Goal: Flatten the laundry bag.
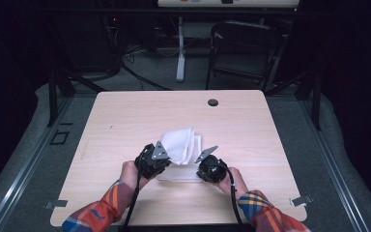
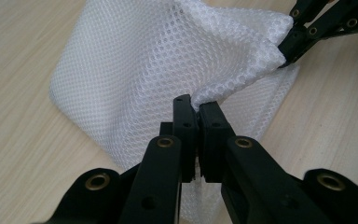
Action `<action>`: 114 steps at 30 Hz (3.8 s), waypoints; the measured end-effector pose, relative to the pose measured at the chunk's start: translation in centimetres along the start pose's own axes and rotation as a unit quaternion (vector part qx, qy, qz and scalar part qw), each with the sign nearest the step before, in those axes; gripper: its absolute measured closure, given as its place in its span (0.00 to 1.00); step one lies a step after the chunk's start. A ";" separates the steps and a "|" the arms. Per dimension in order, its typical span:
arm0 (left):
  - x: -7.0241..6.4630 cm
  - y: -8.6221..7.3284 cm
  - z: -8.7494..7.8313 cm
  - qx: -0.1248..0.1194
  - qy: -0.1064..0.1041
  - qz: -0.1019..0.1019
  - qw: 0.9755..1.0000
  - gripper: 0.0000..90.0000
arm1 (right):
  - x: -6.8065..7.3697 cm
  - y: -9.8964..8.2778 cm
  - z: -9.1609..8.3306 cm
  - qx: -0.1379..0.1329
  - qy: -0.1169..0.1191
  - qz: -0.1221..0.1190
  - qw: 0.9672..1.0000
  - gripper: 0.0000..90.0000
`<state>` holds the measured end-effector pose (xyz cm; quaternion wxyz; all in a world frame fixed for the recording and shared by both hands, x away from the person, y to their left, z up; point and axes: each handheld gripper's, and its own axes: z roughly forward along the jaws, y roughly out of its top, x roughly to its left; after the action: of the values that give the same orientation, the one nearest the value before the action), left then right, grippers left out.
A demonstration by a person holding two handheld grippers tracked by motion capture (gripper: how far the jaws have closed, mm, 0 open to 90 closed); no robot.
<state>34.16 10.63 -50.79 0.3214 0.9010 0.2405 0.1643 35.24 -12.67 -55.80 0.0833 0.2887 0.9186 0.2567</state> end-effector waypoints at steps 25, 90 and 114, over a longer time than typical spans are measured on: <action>1.9 -1.3 -1.2 0.001 0.030 -0.053 0.998 0.97 | -0.1 0.0 0.0 0.001 -0.012 -0.001 1.000 1.00; 6.0 -4.8 0.5 0.118 0.021 -0.160 0.980 0.88 | -1.8 -0.6 -0.6 0.014 -0.027 0.008 0.999 1.00; 6.0 -5.7 -3.5 0.073 0.071 -0.193 0.976 0.30 | -3.3 -1.2 -1.1 0.020 -0.025 0.033 0.999 1.00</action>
<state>35.71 19.51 -51.07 0.2626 0.8449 0.4430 0.1445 37.02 -15.82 -55.45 0.0915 0.3271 0.9110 0.2339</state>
